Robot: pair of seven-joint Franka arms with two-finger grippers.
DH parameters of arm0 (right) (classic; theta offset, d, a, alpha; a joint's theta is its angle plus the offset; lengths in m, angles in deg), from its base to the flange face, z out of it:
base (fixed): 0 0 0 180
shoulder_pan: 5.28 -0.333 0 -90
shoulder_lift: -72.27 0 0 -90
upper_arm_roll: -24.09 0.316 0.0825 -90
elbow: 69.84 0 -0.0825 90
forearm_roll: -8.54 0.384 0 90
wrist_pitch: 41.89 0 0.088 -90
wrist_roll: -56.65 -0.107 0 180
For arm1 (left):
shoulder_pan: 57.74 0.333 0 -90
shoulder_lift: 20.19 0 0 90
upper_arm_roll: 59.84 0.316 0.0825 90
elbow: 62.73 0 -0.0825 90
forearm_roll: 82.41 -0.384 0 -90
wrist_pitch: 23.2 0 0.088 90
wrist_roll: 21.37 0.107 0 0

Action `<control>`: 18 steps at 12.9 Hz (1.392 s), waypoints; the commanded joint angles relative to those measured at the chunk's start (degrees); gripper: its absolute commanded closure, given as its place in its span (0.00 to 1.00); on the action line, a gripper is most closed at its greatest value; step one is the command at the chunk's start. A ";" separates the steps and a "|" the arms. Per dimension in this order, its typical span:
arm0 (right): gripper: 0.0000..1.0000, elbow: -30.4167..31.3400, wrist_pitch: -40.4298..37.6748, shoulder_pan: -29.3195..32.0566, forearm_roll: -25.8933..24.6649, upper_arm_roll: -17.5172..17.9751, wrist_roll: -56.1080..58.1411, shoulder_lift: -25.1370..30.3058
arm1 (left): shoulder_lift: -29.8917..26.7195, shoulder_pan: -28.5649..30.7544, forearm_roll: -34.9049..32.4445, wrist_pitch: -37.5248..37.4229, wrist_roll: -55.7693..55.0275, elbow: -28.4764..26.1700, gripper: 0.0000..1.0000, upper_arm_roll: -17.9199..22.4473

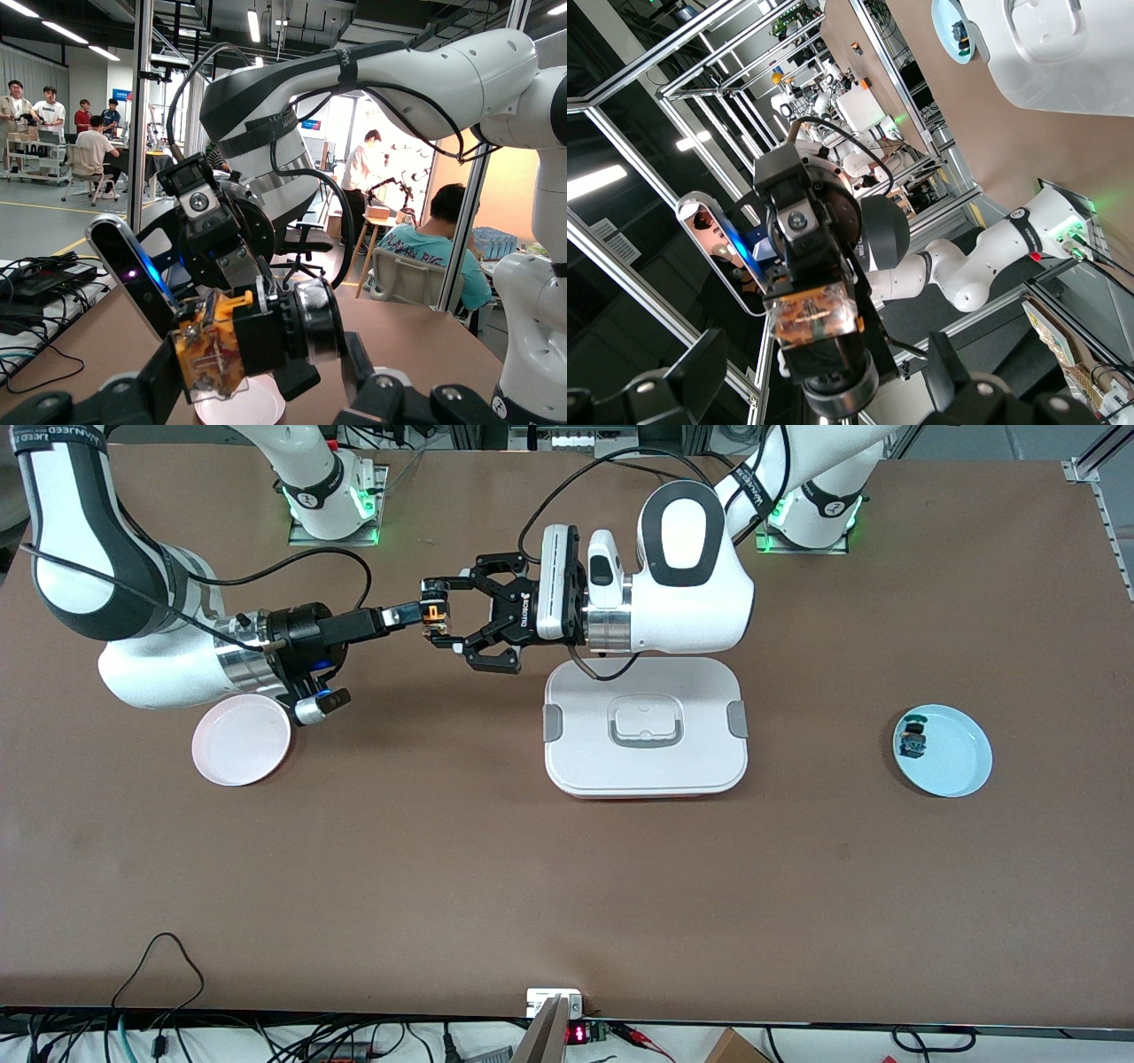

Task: Transfer orange switch to right arm and place
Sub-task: 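Grasp the orange switch with the right gripper and open the left gripper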

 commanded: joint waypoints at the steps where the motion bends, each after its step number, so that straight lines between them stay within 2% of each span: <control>1: 0.00 1.87 1.25 -0.82 1.19 -0.08 1.19 1.46 | 0.16 -0.29 1.09 0.47 1.75 0.72 1.00 0.04; 5: 0.00 1.87 5.03 -1.18 1.37 -0.08 1.80 1.98 | 0.16 -0.29 1.09 0.47 1.75 0.72 1.00 0.04; 13: 0.05 2.75 5.30 -2.14 1.46 0.27 2.34 2.77 | 0.16 -0.29 1.09 0.47 1.75 0.81 1.00 0.04; 14: 0.10 2.75 5.21 -2.14 1.46 0.27 2.16 2.69 | 0.16 -0.29 1.09 0.47 1.75 0.81 1.00 0.04; 15: 0.22 2.75 4.86 -2.14 1.46 0.27 2.16 2.77 | 0.16 -0.29 1.00 0.47 1.75 0.81 1.00 0.04; 17: 0.59 2.75 4.68 -2.14 1.37 0.27 2.77 3.65 | 0.16 -0.29 1.00 0.47 1.75 0.72 1.00 0.04; 18: 0.69 2.75 4.60 -2.06 1.46 0.27 2.69 3.74 | 0.16 -0.29 1.00 0.47 1.75 0.81 1.00 0.04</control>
